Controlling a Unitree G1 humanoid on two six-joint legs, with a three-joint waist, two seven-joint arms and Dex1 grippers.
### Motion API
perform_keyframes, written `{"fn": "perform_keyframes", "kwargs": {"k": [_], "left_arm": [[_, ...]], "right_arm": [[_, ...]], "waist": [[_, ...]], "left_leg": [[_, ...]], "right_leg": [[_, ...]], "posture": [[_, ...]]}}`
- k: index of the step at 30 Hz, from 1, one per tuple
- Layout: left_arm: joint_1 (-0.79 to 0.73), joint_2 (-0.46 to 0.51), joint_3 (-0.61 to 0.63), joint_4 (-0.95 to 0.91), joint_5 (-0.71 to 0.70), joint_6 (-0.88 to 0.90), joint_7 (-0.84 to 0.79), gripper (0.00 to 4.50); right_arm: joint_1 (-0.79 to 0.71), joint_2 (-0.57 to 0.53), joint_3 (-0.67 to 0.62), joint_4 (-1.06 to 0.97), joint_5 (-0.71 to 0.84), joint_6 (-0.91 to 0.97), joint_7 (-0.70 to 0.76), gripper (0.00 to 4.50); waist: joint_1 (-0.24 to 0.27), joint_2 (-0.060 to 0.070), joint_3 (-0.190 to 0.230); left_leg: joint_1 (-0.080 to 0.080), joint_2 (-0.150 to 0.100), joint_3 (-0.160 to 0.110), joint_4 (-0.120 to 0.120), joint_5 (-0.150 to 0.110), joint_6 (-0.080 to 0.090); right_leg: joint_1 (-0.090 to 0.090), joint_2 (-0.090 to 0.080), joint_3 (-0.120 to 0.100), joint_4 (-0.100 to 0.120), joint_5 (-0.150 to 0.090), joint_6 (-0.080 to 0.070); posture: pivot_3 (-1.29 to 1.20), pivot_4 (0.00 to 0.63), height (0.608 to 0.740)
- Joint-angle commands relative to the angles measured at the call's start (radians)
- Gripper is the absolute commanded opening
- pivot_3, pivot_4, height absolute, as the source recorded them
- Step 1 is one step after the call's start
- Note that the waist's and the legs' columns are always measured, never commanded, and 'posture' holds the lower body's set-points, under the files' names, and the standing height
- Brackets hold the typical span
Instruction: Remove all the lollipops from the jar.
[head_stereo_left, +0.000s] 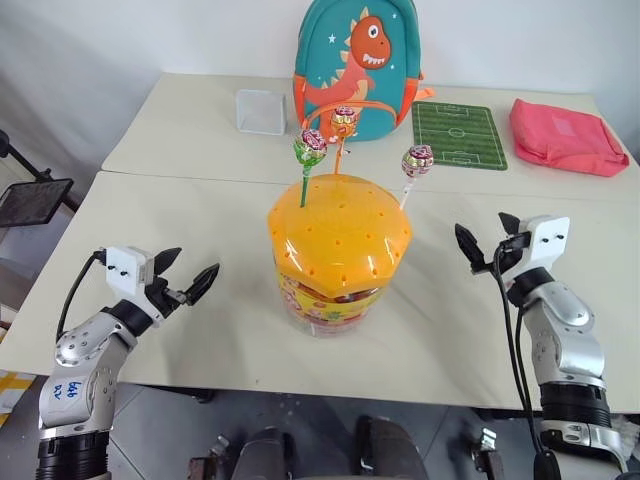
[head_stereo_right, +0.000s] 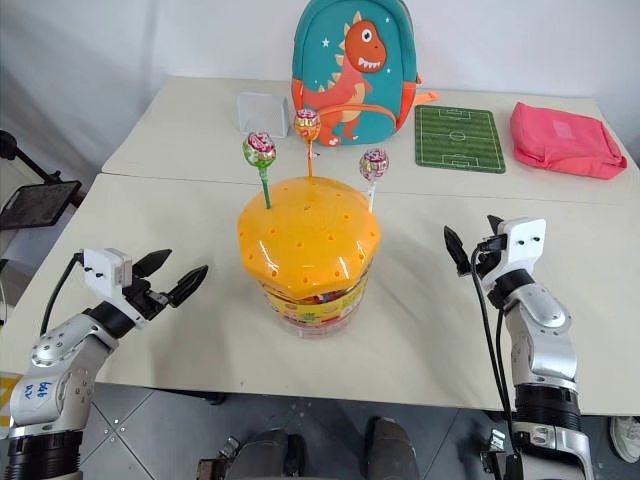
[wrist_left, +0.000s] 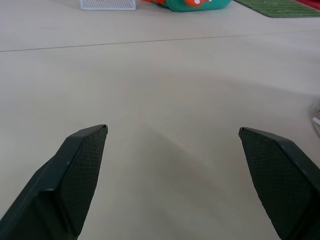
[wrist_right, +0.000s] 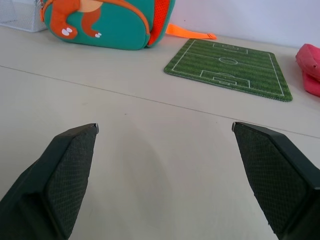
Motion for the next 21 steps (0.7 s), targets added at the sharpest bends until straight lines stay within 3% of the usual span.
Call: {"fn": "perform_keyframes", "kwargs": {"k": [1,5,11,15,19,21], "left_arm": [[-0.006,0.006,0.023,-0.028,-0.010,-0.029,-0.008,4.47],[-0.005,0.047,0.051,-0.012,-0.086,-0.036,-0.134,4.47],[-0.109,0.223,0.110,0.061,-0.275,0.114,-0.377,4.47],[-0.412,0.402,0.092,0.224,-0.446,0.313,-0.630,4.47],[-0.537,0.441,0.036,0.343,-0.419,0.334,-0.741,4.47],[-0.589,0.433,0.008,0.388,-0.399,0.316,-0.790,4.47]], "right_arm": [[-0.015,-0.010,-0.003,-0.010,-0.008,-0.043,0.018,4.50],[0.029,-0.060,-0.014,-0.089,0.032,-0.060,0.122,4.50],[0.154,-0.201,-0.121,-0.309,0.278,0.058,0.356,4.50],[0.319,-0.329,-0.352,-0.534,0.572,0.192,0.537,4.50],[0.412,-0.343,-0.452,-0.742,0.653,0.198,0.555,4.50],[0.462,-0.331,-0.505,-0.846,0.725,0.249,0.431,4.50]], "waist": [[0.000,0.000,0.000],[0.002,0.000,0.000],[0.006,0.000,0.000],[0.027,-0.002,0.001],[0.023,-0.002,0.000],[0.019,-0.002,0.000]], "left_leg": [[0.000,0.000,0.000,0.000,0.000,0.000],[0.000,0.000,0.000,0.000,0.000,0.000],[0.000,0.000,-0.002,0.000,0.000,0.000],[-0.001,0.000,-0.004,0.002,0.000,0.001],[0.003,-0.001,-0.001,0.001,-0.002,0.000],[0.006,-0.001,0.000,-0.002,-0.002,0.000]], "right_leg": [[0.000,0.000,0.000,0.000,0.000,0.000],[0.000,0.000,0.000,0.000,0.000,0.000],[0.002,0.000,-0.002,-0.001,0.000,0.000],[0.002,0.000,-0.004,-0.001,0.000,0.000],[0.005,0.001,-0.001,-0.002,0.000,0.001],[0.005,0.001,0.000,-0.001,0.000,0.001]], "posture": [[0.00,0.150,0.740],[0.00,0.150,0.740],[0.00,0.150,0.740],[0.00,0.150,0.740],[0.00,0.150,0.740],[0.00,0.150,0.740]]}}
